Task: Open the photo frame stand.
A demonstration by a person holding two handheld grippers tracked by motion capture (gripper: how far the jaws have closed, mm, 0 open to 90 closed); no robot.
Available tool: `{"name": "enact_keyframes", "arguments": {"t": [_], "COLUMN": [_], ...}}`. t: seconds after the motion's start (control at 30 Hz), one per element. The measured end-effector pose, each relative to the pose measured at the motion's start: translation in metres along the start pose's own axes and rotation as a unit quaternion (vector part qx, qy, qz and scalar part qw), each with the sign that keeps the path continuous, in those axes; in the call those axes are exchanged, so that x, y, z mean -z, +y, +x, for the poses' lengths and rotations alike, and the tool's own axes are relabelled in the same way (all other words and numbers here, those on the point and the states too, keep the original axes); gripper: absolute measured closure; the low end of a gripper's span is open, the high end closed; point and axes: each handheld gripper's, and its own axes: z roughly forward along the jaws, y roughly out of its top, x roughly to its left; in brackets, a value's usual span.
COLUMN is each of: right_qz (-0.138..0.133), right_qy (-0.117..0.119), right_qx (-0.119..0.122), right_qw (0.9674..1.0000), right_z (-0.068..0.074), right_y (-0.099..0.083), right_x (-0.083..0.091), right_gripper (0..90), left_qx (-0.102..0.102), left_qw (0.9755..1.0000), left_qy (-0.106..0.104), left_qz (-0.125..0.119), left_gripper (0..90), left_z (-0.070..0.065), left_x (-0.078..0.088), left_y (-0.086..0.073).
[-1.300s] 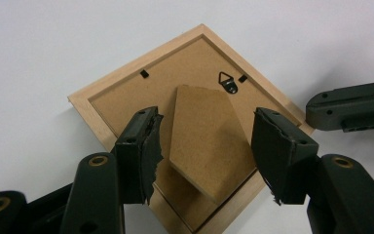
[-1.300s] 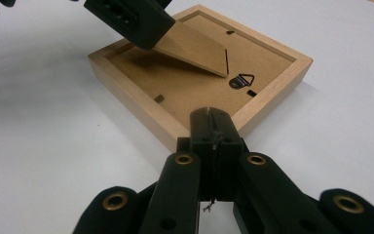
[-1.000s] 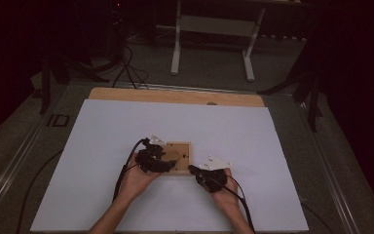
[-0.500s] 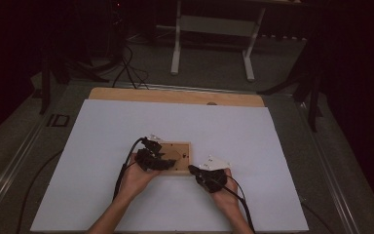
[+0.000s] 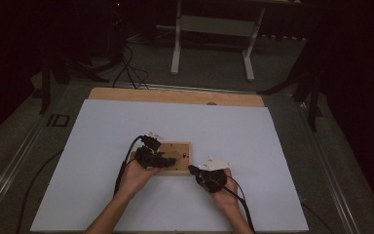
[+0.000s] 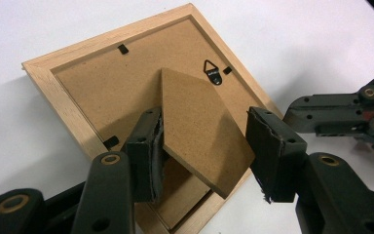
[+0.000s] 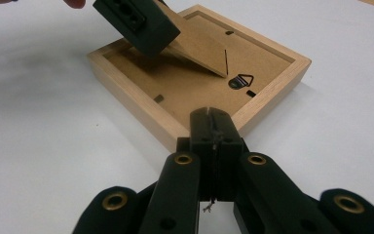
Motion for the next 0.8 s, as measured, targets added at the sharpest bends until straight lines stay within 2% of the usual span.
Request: {"name": "enact_keyframes", "arguments": {"t": [0.13,0.23,0.6,0.67,0.8], "right_qz": [0.0,0.0,0.005,0.005,0.001], "right_qy": [0.0,-0.001,0.002,-0.002,-0.007], "right_qx": [0.001,0.001,-0.008,-0.007,-0.013], "right_qw": [1.0,1.0,1.0,1.0,0.9999], "right_z": [0.0001,0.0003,-0.0022,-0.0025,-0.0055], "right_y": [0.0,0.0,0.0012,0.002,0.0041], "right_x": [0.0,0.0001,0.0008,0.0009,0.0041], "right_gripper": [89.7,89.3,74.0,68.2,63.9], "left_qx": [0.006,0.003,-0.005,-0.012,-0.036], "left_qw": [1.0,1.0,0.9998,0.9997,0.9988], "left_qy": [-0.001,0.006,0.018,0.021,0.031], "left_qz": [0.0,0.004,0.003,0.001,-0.009], "left_gripper": [50.6,51.7,53.0,53.0,53.0], "left_z": [-0.0002,-0.0009,-0.0024,-0.0032,-0.0079], "left_x": [0.0001,-0.0002,0.0002,0.001,0.0026], "left_y": [0.0009,0.0009,0.0001,-0.0006,-0.0028]}}
